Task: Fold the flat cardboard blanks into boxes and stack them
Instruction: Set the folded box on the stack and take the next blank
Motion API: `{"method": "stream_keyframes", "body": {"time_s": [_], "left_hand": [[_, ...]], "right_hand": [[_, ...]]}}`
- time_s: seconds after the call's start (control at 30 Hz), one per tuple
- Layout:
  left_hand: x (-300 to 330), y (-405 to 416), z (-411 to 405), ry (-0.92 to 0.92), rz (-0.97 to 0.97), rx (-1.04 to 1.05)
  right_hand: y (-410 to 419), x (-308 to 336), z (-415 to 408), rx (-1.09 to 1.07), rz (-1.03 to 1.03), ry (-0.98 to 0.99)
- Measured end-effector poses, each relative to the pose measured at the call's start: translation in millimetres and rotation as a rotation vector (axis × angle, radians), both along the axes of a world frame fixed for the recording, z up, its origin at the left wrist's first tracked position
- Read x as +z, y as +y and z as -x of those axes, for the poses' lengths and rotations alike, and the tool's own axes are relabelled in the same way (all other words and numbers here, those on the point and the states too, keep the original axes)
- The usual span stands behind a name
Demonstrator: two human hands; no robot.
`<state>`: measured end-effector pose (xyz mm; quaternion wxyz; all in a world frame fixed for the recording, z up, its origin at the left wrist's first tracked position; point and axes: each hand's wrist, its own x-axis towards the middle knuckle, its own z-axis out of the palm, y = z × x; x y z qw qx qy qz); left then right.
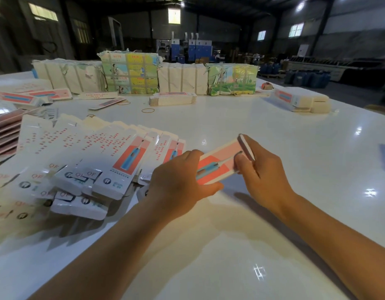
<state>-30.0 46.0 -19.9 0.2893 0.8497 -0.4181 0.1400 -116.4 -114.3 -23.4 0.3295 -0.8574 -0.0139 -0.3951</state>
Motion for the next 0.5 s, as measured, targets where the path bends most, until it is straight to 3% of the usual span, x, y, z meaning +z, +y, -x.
{"method": "stream_keyframes", "body": {"time_s": [0.07,0.17,0.23,0.4,0.5], "left_hand": [[0.5,2.0,-0.1,-0.023,0.013,0.002],[0.6,3.8,-1.2,-0.082,0.050,0.009],[0.6,4.3,-1.4,-0.127,0.071,0.016],[-0.7,4.7,-2.8,-0.182,0.099,-0.008],[-1.2,4.8,-2.6,-0.202,0.095,-0.009]], "right_hand": [[-0.6,0.1,1.0,0.023,-0.005,0.007],[2.2,2.4,-2.4,0.179,-0.422,-0.002],[3.1,6.2,-3.7,0.247,-0.551,-0.006],[-1.1,8.7,-1.2,0.278,-0.645,-0.034],[-3.1,5.9,-1.3,0.234,-0.568,-0.010]]}}
